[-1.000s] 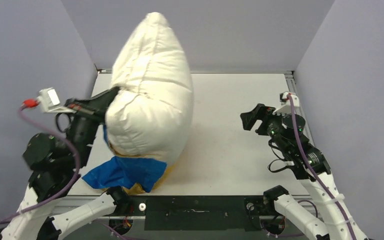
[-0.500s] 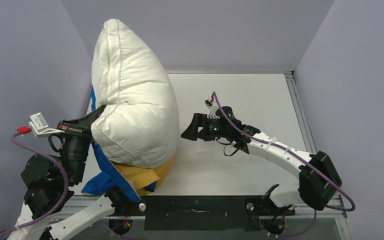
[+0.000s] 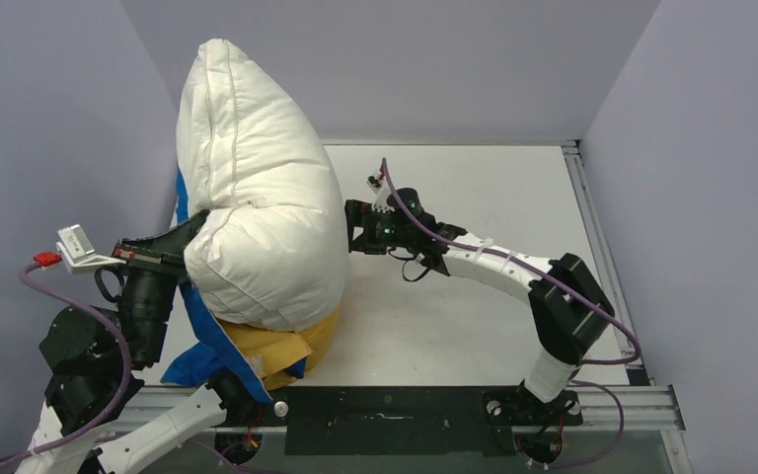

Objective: Put the pillow into the pillowcase
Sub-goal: Stuff the pillow into the pillowcase.

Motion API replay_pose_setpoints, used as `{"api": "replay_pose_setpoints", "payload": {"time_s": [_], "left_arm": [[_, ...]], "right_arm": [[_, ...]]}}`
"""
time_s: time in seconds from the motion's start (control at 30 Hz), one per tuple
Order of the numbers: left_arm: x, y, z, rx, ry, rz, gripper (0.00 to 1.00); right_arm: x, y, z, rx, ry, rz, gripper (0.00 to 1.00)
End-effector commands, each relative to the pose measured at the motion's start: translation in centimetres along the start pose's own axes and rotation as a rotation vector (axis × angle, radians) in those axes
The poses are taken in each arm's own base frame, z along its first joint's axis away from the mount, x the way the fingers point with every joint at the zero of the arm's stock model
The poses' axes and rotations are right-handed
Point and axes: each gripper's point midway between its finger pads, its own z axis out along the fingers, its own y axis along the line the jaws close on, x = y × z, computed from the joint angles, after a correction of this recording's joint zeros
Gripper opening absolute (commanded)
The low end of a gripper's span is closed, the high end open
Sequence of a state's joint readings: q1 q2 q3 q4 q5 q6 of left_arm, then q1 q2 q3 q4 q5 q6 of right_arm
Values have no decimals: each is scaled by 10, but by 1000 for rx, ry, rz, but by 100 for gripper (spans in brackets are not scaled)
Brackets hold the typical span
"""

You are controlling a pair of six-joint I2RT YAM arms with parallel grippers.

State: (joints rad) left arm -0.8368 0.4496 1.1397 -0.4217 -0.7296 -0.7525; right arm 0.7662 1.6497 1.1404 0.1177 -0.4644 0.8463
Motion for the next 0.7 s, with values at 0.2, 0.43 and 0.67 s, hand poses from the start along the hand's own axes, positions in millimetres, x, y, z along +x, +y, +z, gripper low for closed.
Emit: {"api": "replay_pose_setpoints", "payload": {"time_s": [0.2,0.43,0.67], "left_arm": [[23,14,-4,-37,111,102,0],[27,17,-5,-43,120,102,0],[49,21,4,-65,164,124,0]], "right_arm": [[31,-11,54,56,125,-120,32],[-53,22,-16,225,-114,-330,5],[-142,116,-127,181,-417,-501,5]]}}
